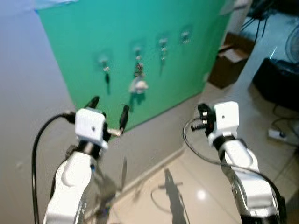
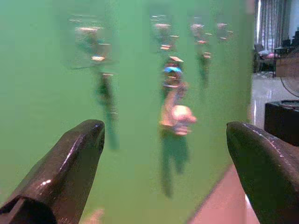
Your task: Hang keys on a hook
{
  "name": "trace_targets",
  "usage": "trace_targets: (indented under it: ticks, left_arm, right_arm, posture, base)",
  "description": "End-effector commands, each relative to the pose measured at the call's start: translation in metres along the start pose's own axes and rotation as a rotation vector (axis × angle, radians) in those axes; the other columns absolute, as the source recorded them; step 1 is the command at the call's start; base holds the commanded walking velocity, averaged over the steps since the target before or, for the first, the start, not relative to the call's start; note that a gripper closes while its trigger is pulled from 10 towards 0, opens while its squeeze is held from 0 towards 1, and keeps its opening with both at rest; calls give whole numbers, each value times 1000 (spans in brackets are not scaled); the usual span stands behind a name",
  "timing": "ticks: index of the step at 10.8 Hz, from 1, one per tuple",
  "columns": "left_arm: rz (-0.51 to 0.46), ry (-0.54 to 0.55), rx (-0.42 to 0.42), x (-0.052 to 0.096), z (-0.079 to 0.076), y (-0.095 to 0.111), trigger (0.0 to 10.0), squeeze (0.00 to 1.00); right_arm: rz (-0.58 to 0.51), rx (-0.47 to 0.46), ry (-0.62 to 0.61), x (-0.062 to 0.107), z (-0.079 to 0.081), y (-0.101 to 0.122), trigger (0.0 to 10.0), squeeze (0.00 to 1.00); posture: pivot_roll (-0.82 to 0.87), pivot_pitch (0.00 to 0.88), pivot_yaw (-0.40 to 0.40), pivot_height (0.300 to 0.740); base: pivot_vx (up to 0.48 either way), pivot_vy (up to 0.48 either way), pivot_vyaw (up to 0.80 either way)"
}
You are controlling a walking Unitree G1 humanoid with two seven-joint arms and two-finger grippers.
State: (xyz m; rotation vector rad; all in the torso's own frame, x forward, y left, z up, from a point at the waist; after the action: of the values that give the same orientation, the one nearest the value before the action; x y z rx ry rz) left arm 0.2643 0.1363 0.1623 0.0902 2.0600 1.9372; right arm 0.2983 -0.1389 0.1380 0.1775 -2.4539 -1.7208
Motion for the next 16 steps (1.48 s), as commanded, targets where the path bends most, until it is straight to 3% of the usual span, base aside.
trace_targets:
  ticks: [1, 5, 13, 16]
  left_arm:
    - [-3, -5, -13, 0, -4, 2, 10000, 0]
    - [50, 70, -46, -4, 7, -13, 10000, 0]
    - [41, 74, -65, -9, 10, -11, 10000, 0]
    - [48, 75, -68, -11, 12, -12, 10000, 0]
  right_arm:
    - [-22, -9, -9, 2, -3, 4, 10000, 0]
    - [-2, -30, 0, 1, 2, -2, 10000, 0]
    - [0, -40, -26, -3, -2, -2, 10000, 0]
    - [67, -39, -45, -2, -3, -16, 10000, 0]
  posture:
    - [22, 0, -18, 740]
    - [36, 0, -18, 740]
    - [31, 0, -3, 740]
    - [28, 0, 2, 740]
  base:
    - [0, -401, 656]
    - [0, -399, 800]
    - [0, -398, 800]
    - [0, -219, 192]
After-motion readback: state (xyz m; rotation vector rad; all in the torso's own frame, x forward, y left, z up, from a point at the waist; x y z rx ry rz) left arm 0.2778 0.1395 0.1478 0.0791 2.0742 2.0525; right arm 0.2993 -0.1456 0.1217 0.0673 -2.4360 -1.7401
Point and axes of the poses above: a point about 5 cm out from each wrist's last joint towards the gripper, its own x axis pointing back from the gripper into the wrist, its own y axis along the axis of the wrist's last joint, z = x × y, the point moved 3 cm from there along -x, pointing out of the wrist towards the gripper, and after that the axes turned 13 degrees about x, right-handed, at the moved point
